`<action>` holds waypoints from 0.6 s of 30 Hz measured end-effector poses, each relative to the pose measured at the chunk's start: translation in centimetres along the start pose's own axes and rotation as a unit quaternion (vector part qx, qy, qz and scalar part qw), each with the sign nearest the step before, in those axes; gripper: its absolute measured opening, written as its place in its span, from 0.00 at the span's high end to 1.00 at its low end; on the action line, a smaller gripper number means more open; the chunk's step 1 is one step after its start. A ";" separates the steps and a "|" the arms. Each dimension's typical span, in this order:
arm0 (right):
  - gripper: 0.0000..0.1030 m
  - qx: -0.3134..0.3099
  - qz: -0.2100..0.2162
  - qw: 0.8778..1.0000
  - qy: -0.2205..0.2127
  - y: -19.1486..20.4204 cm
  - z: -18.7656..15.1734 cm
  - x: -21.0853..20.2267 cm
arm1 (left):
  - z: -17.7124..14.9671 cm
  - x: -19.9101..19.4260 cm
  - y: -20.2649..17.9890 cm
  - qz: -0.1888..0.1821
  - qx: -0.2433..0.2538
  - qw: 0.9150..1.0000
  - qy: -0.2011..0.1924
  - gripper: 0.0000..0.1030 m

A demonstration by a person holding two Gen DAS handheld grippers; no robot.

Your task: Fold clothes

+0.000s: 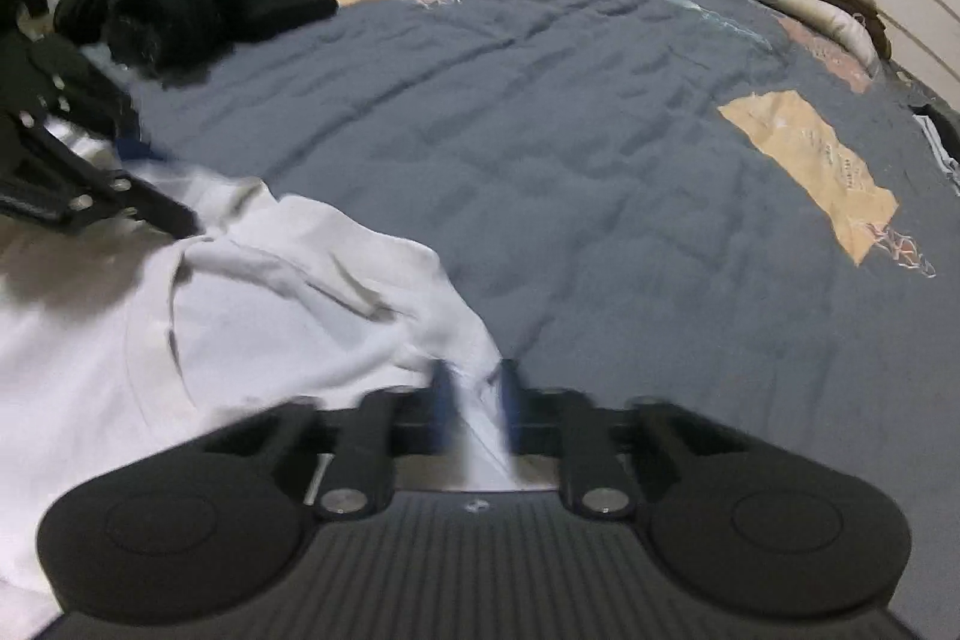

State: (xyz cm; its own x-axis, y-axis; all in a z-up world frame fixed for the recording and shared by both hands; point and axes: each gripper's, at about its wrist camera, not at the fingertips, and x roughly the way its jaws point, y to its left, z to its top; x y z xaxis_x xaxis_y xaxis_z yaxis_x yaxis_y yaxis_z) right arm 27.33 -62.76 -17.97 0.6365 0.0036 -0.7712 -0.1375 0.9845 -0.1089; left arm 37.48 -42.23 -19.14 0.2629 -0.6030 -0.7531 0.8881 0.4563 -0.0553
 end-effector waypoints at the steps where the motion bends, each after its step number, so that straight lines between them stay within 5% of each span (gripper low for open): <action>1: 1.00 -0.001 -0.008 1.000 -0.009 0.1 0.1 -0.1 | 0.1 -0.3 0.2 0.005 -0.004 1.000 -0.011 0.92; 8: 1.00 0.038 -0.060 0.995 -0.075 -1.4 2.0 -1.0 | 2.8 -1.2 0.7 0.053 0.002 0.997 -0.061 0.93; 13: 0.95 0.044 -0.015 0.997 -0.063 -1.8 2.8 -1.2 | 3.1 -0.4 0.2 0.055 0.012 0.997 -0.049 0.93; 17: 0.60 0.012 0.007 0.999 -0.032 -0.8 2.3 -0.1 | 2.2 -0.4 0.7 0.053 -0.001 0.997 -0.051 0.93; 18: 0.58 0.004 0.012 1.000 -0.024 -0.6 2.2 0.1 | 2.0 -0.5 0.8 0.053 -0.003 0.997 -0.052 0.93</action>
State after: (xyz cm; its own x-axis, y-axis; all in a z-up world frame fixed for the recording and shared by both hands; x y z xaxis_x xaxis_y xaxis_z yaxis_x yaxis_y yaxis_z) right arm 29.13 -62.94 -16.62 0.6694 0.0358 -0.7420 -0.1467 0.9856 -0.0847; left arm 38.80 -42.84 -17.49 0.3935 -0.6153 -0.6830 0.8511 0.5246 0.0178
